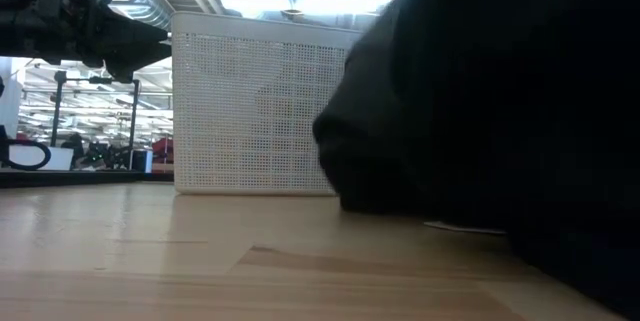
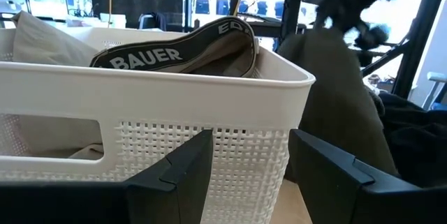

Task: Sort clothes
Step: Put the black hoodie into the white laundry bin

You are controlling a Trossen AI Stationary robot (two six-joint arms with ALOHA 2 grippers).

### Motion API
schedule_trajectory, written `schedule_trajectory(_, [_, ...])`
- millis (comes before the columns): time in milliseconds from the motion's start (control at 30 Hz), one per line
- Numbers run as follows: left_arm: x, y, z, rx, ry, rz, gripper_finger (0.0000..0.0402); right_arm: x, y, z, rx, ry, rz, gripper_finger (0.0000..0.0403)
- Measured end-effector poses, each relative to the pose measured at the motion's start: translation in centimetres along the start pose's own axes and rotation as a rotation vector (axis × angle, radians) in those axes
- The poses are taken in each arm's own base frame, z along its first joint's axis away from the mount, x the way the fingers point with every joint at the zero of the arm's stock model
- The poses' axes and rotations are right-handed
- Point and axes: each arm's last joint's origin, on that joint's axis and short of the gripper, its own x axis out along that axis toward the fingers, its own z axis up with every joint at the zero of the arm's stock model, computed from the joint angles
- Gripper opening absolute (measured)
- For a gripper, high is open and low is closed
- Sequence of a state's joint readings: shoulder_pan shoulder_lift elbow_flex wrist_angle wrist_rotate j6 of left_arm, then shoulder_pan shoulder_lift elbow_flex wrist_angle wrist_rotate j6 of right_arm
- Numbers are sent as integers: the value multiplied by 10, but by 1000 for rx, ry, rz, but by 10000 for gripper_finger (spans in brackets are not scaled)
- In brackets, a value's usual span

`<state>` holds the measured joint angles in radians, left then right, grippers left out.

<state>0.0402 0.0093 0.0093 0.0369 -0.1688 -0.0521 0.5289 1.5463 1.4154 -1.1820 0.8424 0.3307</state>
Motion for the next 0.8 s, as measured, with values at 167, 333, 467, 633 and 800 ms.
schedule_trajectory(167, [0,0,0,0,-1,-1,184,-35,-35,30,3,-138,-108,24])
schedule_trajectory(333, [0,0,0,0,0,0,184,-63,-87,57,19,-240,-211,24])
schedule_trajectory(467, [0,0,0,0,0,0,184,-79,-136,79,73,-337,-276,24])
schedule_trajectory(633, [0,0,0,0,0,-1,184,-92,-201,105,163,-583,-370,24])
schedule_trajectory(800, [0,0,0,0,-1,0,184,-93,-259,116,284,-935,-509,24])
